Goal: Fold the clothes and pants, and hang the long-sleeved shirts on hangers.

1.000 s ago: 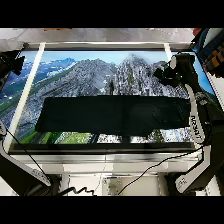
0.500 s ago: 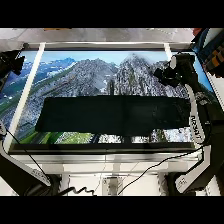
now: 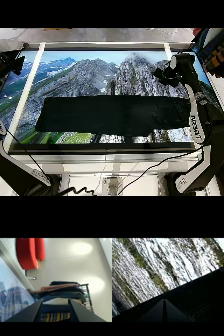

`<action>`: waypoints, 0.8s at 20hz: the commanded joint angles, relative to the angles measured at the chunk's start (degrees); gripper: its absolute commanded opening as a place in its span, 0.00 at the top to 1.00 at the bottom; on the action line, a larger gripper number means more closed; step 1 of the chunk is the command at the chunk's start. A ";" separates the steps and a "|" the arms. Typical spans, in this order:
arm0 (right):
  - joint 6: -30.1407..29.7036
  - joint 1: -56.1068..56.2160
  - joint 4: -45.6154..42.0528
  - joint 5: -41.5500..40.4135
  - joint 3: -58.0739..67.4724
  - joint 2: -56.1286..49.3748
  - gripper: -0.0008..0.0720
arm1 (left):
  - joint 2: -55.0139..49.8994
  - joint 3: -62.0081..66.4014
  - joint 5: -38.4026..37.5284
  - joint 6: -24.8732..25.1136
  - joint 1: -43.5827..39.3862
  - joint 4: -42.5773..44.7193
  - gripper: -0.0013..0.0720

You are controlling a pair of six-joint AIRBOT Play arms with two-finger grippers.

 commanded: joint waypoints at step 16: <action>-0.04 -0.04 8.20 -11.93 0.00 0.00 0.96 | -0.02 -0.02 1.64 2.03 0.11 -5.66 0.49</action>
